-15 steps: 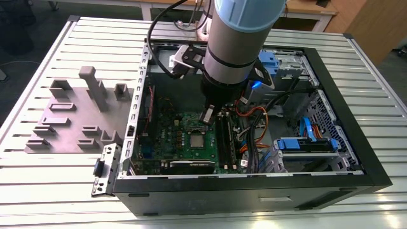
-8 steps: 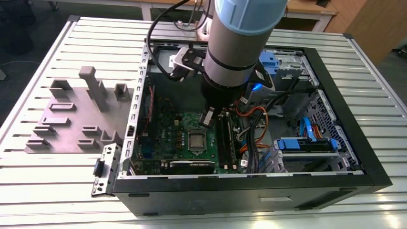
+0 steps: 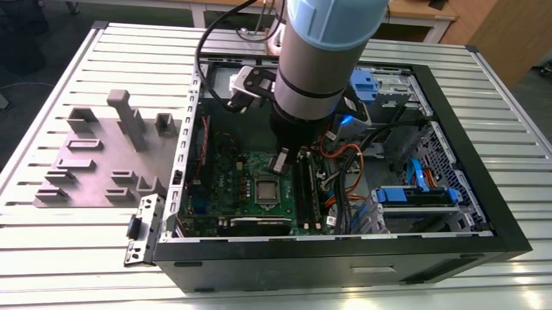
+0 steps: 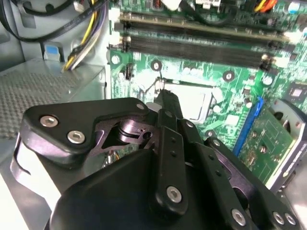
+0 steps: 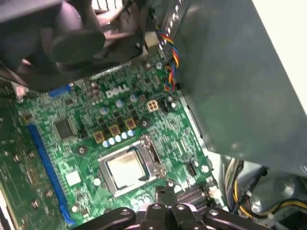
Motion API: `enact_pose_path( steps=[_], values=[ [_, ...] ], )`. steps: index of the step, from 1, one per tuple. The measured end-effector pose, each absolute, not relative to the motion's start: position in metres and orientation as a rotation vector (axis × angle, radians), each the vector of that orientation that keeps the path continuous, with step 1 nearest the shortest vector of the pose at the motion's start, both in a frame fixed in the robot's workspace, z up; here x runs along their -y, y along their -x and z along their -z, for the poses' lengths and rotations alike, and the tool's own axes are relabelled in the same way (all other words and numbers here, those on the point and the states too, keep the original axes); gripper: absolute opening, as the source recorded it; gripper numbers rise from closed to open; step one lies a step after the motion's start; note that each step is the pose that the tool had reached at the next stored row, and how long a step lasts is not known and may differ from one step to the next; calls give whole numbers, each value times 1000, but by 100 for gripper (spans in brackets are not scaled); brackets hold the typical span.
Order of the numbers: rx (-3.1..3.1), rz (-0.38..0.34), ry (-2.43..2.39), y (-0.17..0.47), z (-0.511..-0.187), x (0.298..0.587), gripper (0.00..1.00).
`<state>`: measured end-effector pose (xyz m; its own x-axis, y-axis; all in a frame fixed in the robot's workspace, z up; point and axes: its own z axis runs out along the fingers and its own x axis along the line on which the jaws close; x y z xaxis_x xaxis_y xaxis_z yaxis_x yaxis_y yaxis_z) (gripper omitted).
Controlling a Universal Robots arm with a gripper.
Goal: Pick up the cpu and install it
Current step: 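Close the cpu cover, then install the first cpu locking lever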
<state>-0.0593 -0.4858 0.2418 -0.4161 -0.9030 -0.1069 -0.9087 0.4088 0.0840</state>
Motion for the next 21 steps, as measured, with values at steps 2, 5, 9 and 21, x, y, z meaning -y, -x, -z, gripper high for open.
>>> enact_pose_path(
  steps=[2,5,9,21],
  values=[
    [-2600,-198,1673,64,-242,486,11],
    [-2601,-196,1673,70,-241,487,11],
    [-2601,-196,1673,70,-241,489,11],
    [-2599,-194,1678,75,-240,493,11]
  ],
)
